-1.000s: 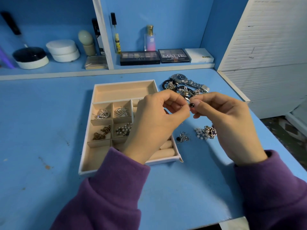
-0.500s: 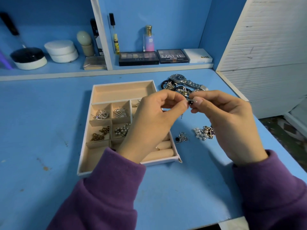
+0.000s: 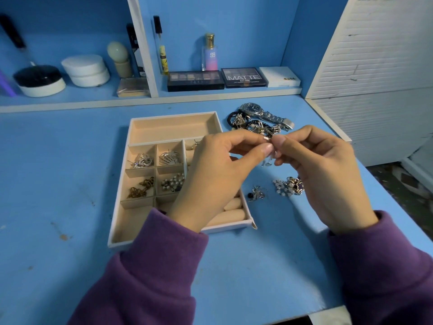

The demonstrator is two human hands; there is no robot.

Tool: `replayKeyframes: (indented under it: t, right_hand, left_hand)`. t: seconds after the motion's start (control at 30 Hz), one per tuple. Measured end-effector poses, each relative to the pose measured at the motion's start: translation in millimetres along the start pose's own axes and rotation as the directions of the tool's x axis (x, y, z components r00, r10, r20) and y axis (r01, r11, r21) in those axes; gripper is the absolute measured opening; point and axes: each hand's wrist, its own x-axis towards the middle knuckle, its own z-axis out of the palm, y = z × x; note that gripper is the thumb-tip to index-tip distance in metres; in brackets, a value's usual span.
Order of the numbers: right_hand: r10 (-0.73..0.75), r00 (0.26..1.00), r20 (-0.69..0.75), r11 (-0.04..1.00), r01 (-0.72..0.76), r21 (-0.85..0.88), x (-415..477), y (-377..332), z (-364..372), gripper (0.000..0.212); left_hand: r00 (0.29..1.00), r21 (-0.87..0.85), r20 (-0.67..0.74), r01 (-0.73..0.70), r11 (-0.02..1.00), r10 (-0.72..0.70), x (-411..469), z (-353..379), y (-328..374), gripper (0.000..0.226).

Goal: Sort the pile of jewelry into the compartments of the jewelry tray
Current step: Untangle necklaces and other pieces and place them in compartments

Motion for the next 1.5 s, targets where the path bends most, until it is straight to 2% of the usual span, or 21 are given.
replayKeyframes:
  t: [0.3,0.57,0.9,1.07,1.13,1.17,1.2,1.27,1.3,1.33,1.4,1.5]
  right_hand:
    - [0.029,0.998,0.059,0.999,-0.031,0.037,2,0,-2,0.008]
    - [0.141,0.97,0.198,0.988,-0.15,0.03,-1,-1,-3,0.017]
    - [0.202,0.936,0.287,0.963,-0.243,0.114,-2,-3,-5,0.037]
    - [0.186,0.948,0.26,0.98,-0.198,0.022,-3,-3,-4,0.044]
    - [0.121,0.977,0.177,0.984,-0.094,-0.153,-3,1,-4,0.044]
    - [0.047,0.989,0.139,0.947,0.0,-0.321,-3,4,-5,0.041]
    - [-0.028,0.989,0.149,0.855,0.101,-0.509,-4,8,-7,0.038]
    - [-0.059,0.961,0.269,0.607,0.248,-0.755,-4,10,-9,0.038]
    - [-0.024,0.942,0.336,0.539,0.295,-0.789,-4,10,-11,0.037]
    - [0.027,0.922,0.387,0.517,0.319,-0.795,-5,9,-12,0.035]
    - [0.086,0.887,0.453,0.499,0.355,-0.79,-5,7,-14,0.029]
    - [0.088,0.865,0.494,0.465,0.403,-0.788,-3,9,-16,0.017]
  left_hand:
    - [0.992,-0.24,0.037,0.129,0.962,-0.124,1,-2,-1,0.011]
    - [0.974,-0.463,0.033,0.214,0.86,-0.224,3,-6,-2,0.011]
    - [0.967,-0.518,0.019,0.227,0.825,-0.254,4,-8,-1,0.011]
    - [0.966,-0.566,0.035,0.231,0.791,-0.256,4,-8,1,0.011]
    - [0.966,-0.566,0.036,0.231,0.791,-0.256,4,-9,2,0.011]
    - [0.965,-0.567,0.035,0.232,0.791,-0.258,4,-9,2,0.011]
    - [0.965,-0.571,0.033,0.233,0.787,-0.261,4,-9,2,0.011]
    - [0.965,-0.577,0.029,0.23,0.784,-0.261,4,-10,3,0.011]
    - [0.965,-0.575,0.027,0.227,0.786,-0.26,4,-10,3,0.012]
    - [0.966,-0.573,0.025,0.226,0.788,-0.259,4,-10,3,0.012]
    - [0.966,-0.573,0.022,0.223,0.789,-0.257,4,-11,2,0.012]
    - [0.966,-0.577,0.021,0.221,0.786,-0.256,4,-12,3,0.012]
